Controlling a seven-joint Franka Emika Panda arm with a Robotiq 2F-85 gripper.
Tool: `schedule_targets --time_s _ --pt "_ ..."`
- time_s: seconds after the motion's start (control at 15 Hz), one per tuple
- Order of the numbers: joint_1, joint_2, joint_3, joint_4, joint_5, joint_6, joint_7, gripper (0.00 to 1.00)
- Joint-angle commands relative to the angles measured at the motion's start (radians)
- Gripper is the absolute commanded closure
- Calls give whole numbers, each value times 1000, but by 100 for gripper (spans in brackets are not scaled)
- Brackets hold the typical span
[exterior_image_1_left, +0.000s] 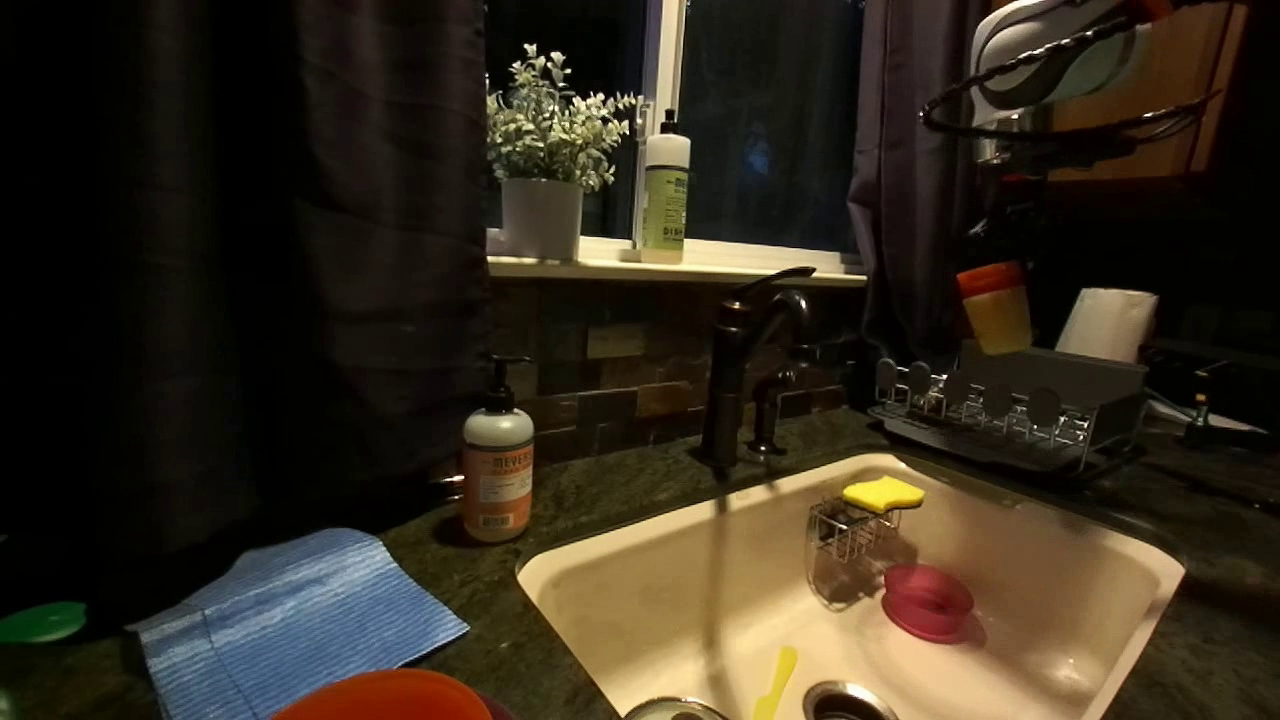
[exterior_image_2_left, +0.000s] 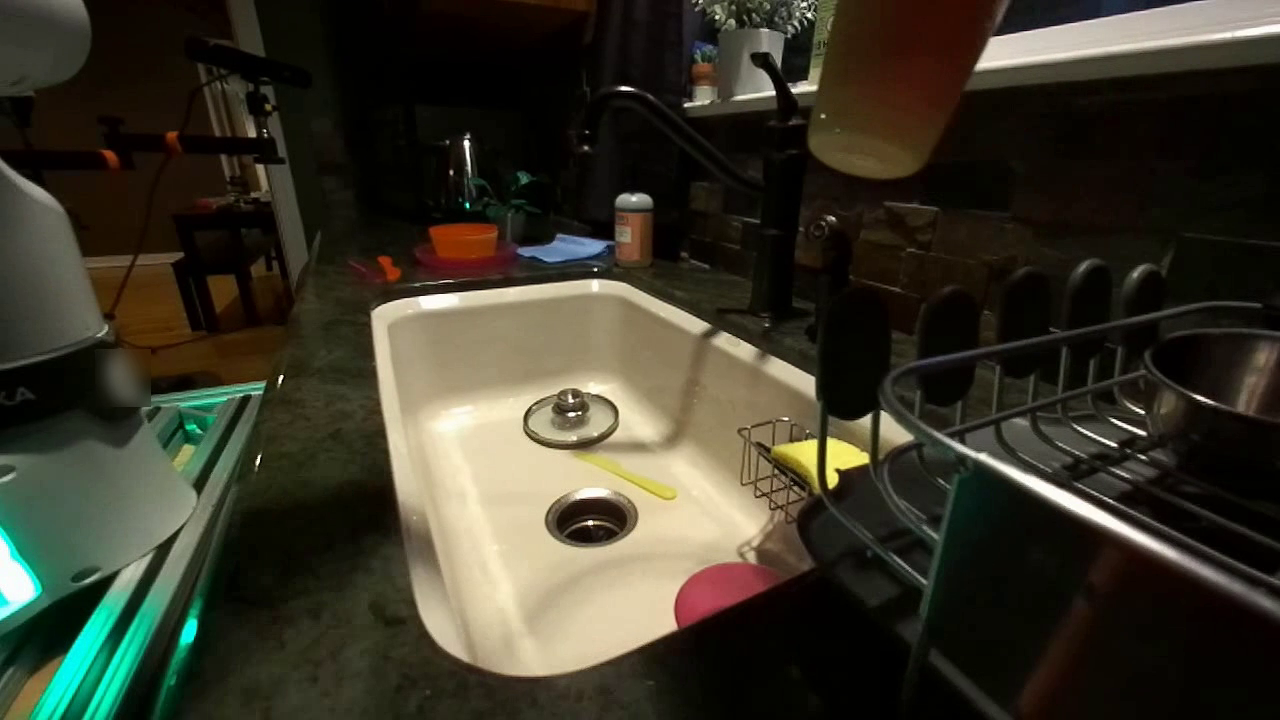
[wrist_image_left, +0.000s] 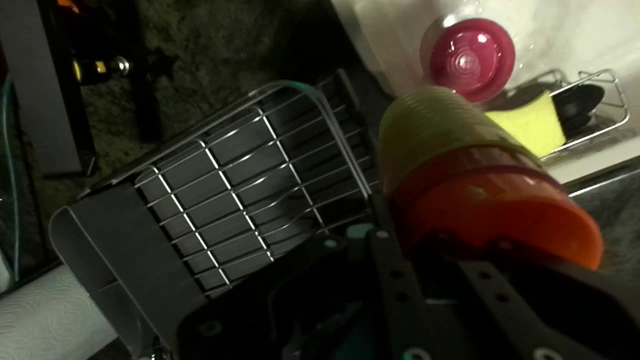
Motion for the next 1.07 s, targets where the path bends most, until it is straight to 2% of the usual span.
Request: schedule_targets --time_s 0.0,0.2,0.27,0.47,0.73,0.8,1.0 --pt "6 -173 32 -207 17 72 2 98" --pt "5 -248 59 -319 23 124 27 98" --pt "-6 -170 59 -218 10 75 6 91" --pt "-7 -216 71 -288 11 101 17 91" --pt "-8 -223 71 -292 12 101 17 91" --pt "-8 -223 71 -292 12 101 17 98" --pt "5 -246 62 -353 11 159 -52 98"
